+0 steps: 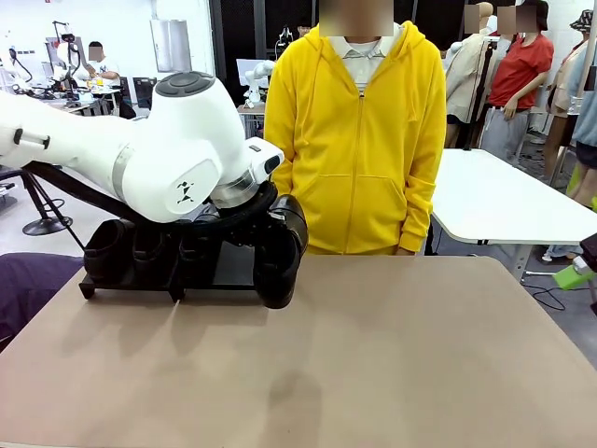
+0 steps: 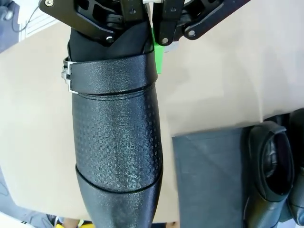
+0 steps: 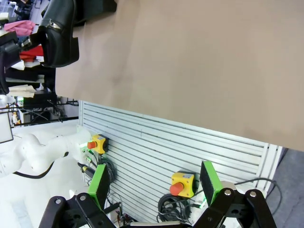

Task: Organize the shoes by placing them on the stand.
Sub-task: Place the Shoe from the middle of the table onto the Shoes Stand.

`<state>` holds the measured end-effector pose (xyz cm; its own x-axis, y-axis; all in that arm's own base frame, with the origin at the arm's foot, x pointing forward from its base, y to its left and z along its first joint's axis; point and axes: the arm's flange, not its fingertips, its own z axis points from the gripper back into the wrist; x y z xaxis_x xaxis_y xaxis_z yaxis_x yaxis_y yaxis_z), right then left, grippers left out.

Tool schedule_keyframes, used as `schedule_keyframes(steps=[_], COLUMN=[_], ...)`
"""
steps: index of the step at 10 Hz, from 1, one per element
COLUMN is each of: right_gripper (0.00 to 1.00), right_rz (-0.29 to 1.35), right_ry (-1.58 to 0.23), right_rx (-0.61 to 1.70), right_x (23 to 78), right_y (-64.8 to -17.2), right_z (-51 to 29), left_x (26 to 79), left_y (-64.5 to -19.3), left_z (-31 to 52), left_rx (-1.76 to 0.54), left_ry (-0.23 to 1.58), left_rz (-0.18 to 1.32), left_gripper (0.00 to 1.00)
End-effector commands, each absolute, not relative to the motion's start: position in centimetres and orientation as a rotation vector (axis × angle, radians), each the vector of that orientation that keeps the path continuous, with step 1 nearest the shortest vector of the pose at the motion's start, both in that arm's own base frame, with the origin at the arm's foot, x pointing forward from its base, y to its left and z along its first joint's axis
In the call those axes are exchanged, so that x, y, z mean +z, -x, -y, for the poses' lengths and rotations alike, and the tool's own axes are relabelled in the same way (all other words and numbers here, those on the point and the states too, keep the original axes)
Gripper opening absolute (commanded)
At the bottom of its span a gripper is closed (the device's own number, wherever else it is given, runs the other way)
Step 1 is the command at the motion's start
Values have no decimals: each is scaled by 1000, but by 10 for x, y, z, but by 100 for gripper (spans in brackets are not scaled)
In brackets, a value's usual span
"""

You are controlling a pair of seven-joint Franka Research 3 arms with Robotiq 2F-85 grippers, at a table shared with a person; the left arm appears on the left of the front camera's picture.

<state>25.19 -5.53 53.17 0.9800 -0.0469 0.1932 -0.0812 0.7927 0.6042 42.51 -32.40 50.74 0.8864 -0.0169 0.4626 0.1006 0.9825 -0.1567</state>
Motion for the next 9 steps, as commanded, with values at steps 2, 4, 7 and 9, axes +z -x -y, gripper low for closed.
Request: schedule_keyframes(steps=[2, 4, 7, 9], right_gripper=[100, 100, 100, 100], right_rz=[208, 208, 208, 208], right_ry=[-685, -685, -685, -685], right_rx=[29, 29, 29, 29], right_x=[535, 535, 535, 535], right_y=[-253, -253, -253, -253], right_z=[55, 55, 55, 55], left_x=[502, 493, 465, 449], left_y=[-464, -502, -552, -575], left_z=[295, 269, 235, 224], left_rx=[27, 125, 25, -23], left_ry=[283, 303, 203, 224], left_rz=[554, 616, 621, 593], left_gripper=[0, 0, 0, 0])
